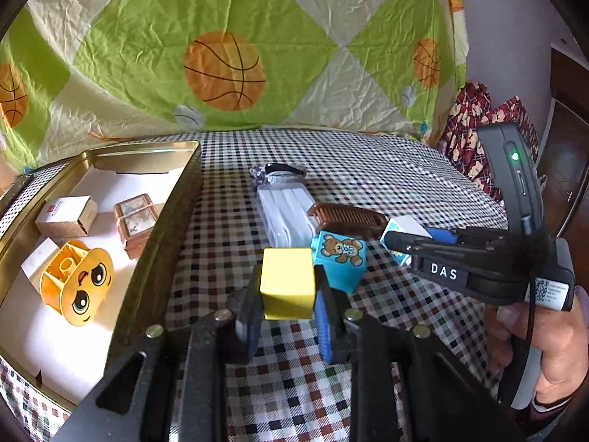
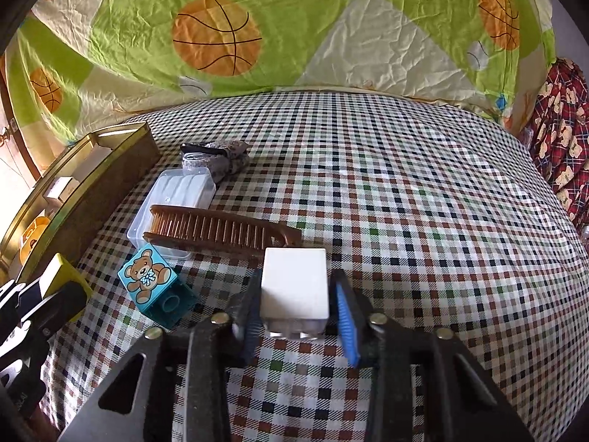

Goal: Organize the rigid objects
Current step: 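Carry the yellow cube with the left tool while the right tool carries the white brick toward the tin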

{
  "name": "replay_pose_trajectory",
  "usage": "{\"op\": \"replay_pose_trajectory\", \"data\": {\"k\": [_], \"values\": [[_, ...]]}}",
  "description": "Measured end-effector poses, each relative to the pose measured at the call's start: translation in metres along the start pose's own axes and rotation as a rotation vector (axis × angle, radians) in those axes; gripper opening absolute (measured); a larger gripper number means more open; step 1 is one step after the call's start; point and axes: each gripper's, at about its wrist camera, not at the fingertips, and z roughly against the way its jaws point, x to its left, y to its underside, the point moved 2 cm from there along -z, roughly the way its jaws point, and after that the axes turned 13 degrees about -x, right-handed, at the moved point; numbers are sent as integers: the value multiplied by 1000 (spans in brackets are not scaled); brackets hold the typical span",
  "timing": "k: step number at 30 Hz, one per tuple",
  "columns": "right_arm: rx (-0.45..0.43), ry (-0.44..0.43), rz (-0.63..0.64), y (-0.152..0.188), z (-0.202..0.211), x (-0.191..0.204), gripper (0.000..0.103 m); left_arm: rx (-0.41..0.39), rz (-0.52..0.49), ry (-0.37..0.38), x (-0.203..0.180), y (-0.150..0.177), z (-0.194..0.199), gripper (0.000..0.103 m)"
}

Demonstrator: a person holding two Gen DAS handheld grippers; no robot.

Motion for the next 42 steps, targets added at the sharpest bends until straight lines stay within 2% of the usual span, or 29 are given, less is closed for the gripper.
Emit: {"op": "replay_pose_trajectory", "data": {"k": [12,15,22,29,42], "values": [[-89,-49,-4,13,29,10,34,-80,-40,-17,-5,-1,15,23],[-151,-46,5,11,39,13,34,-89,-34,-18,-4,-2,16,23],[-263,-129,-37,10,57,13,34,-121,-36,-25,-3,-2,22,23],[-319,-160,-94,11,64,4,34,-158,-33,-34,-2,-4,28,23],[-388,-159,-108,13,75,-1,34,-231,-43,-62,-3,-4,41,23]]}}
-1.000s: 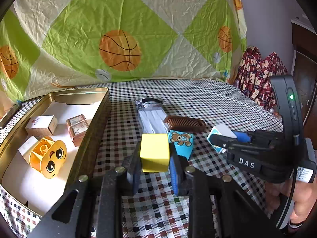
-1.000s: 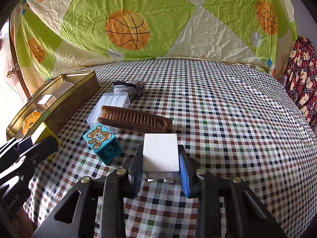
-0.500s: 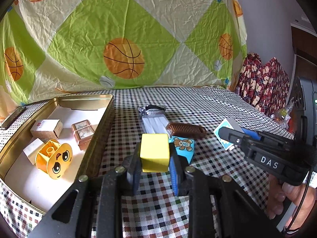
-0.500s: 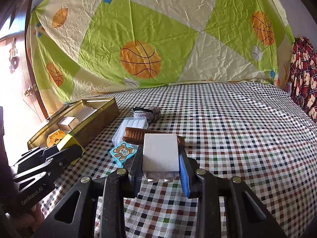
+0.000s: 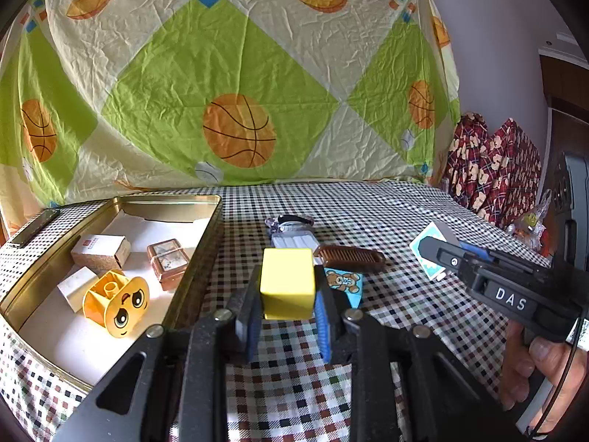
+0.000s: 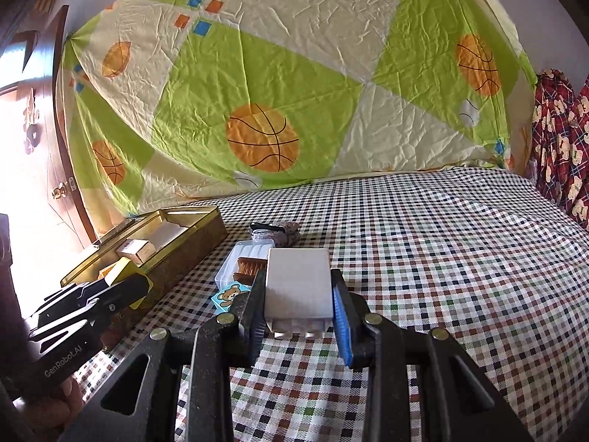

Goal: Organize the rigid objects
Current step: 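Carry the yellow cube with the left tool while the right tool carries the white brick toward the tin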

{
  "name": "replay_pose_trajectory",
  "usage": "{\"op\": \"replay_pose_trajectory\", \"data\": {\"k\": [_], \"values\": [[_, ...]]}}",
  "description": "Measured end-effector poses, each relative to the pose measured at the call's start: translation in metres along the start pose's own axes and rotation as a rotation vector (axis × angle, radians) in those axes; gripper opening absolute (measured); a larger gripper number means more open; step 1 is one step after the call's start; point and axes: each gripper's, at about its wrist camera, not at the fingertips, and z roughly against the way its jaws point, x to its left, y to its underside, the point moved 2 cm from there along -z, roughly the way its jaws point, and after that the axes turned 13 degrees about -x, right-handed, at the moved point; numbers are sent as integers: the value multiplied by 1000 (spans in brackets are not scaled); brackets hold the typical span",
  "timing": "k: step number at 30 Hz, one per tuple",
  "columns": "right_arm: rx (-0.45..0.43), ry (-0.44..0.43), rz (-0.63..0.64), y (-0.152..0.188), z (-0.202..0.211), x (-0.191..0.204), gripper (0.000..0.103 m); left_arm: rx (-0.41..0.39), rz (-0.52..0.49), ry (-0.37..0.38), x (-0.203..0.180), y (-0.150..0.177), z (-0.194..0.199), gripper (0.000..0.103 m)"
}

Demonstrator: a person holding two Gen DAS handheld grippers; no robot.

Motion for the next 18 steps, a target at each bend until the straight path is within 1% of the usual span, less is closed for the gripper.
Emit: {"op": "replay_pose_trajectory", "data": {"k": [9,18], "values": [[-61,5,5,-2,12,1,34,-36,-2,-11,0,-2,6,23],[-102,-2,14,-3,18,3,34,-80,-9,-31,-1,-2,14,23]]}}
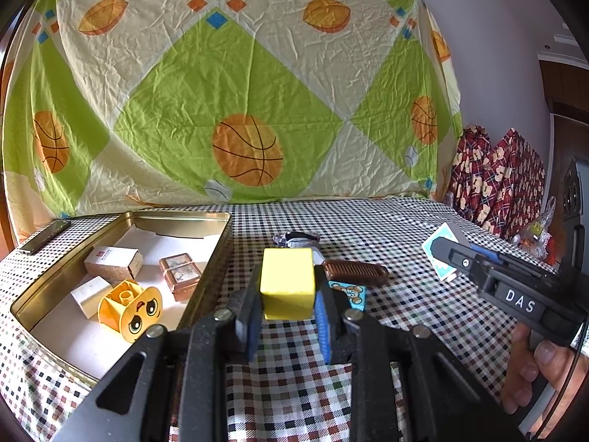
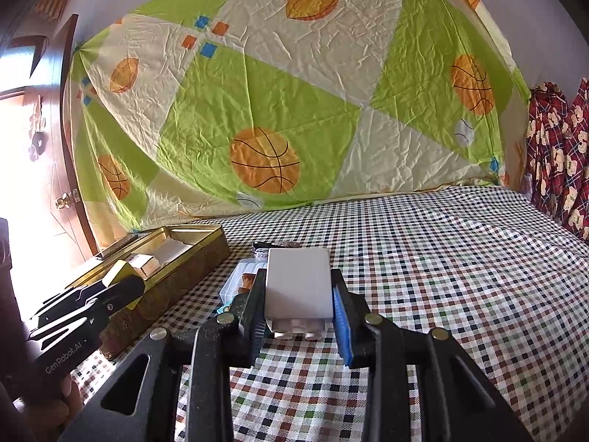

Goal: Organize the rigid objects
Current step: 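Carry the yellow cube with the left tool while the right tool carries the white brick toward the tin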

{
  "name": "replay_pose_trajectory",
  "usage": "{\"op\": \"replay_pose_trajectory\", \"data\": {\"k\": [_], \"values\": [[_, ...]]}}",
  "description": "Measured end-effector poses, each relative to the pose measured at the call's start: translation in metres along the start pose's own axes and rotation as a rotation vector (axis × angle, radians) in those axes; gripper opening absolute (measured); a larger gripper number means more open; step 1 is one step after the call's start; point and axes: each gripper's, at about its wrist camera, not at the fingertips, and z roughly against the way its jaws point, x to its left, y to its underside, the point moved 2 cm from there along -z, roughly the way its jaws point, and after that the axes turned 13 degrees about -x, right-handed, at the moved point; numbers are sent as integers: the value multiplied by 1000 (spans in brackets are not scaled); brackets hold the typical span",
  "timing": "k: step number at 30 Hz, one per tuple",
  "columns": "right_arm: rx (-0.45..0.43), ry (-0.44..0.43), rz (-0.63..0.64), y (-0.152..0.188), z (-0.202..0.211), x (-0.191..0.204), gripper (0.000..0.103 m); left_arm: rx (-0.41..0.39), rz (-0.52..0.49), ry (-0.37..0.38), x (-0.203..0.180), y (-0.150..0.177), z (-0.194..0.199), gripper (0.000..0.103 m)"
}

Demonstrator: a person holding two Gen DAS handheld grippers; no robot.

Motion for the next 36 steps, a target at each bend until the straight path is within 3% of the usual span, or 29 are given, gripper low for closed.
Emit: {"op": "replay_pose_trajectory", "data": {"k": [36], "values": [[-121,4,53,-7,23,8,34,-125,-26,-10,-3,-5,21,23]]}}
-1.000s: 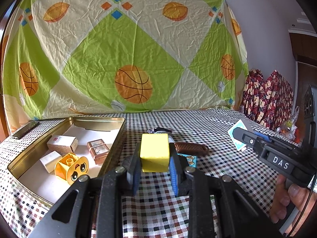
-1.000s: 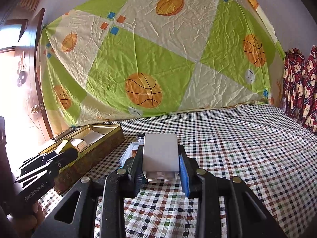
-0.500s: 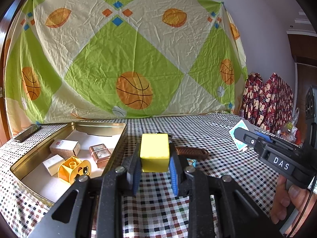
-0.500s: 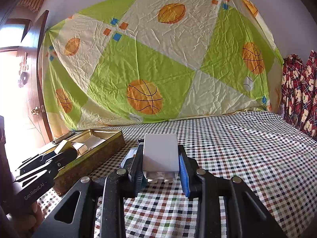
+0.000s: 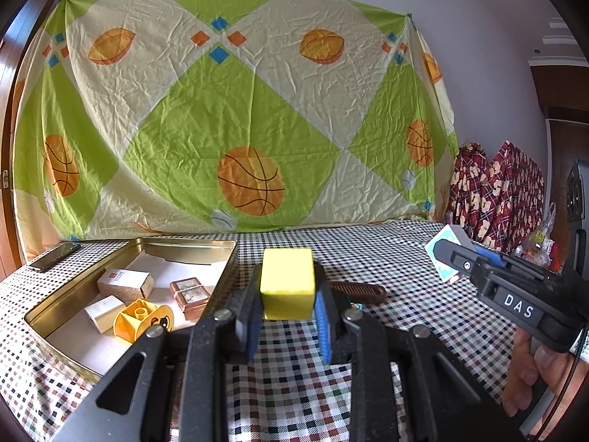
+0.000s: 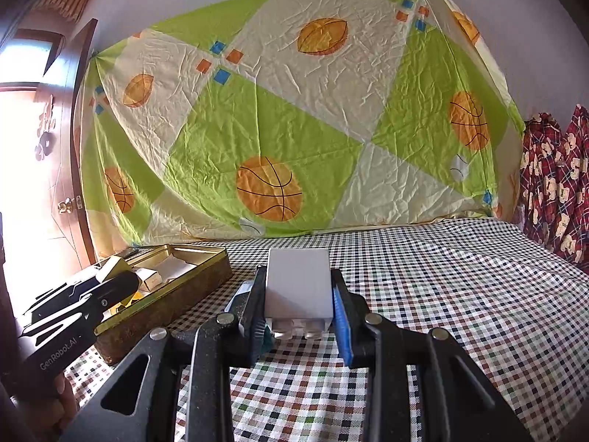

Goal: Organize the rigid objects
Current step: 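Carry the yellow cube with the left tool while the right tool carries the white brick toward the tin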

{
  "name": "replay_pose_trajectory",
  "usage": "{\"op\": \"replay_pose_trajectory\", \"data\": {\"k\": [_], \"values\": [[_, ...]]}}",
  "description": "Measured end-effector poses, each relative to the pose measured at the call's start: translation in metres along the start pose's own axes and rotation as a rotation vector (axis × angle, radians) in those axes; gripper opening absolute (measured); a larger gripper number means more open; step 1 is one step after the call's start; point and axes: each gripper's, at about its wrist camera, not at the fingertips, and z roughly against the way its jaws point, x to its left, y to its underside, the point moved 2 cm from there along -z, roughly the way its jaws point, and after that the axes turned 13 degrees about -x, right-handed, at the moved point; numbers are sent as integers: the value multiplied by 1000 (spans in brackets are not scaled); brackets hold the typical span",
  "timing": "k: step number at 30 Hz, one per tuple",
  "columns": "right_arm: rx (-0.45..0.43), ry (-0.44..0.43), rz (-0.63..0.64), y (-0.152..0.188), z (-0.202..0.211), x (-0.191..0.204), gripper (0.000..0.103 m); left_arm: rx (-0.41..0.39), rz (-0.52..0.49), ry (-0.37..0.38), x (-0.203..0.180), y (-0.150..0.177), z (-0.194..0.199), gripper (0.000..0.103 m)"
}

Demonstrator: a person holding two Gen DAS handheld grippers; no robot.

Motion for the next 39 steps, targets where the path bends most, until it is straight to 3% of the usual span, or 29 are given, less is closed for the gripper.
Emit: {"op": "replay_pose_trajectory", "data": {"k": [23,39], "values": [[-15,-14,26,0,2,11,34,-38,18,-18,9,-6,9,23],[7,-89,47,6,-4,42,34,-69,21,-120,47,-5,22,23]]}}
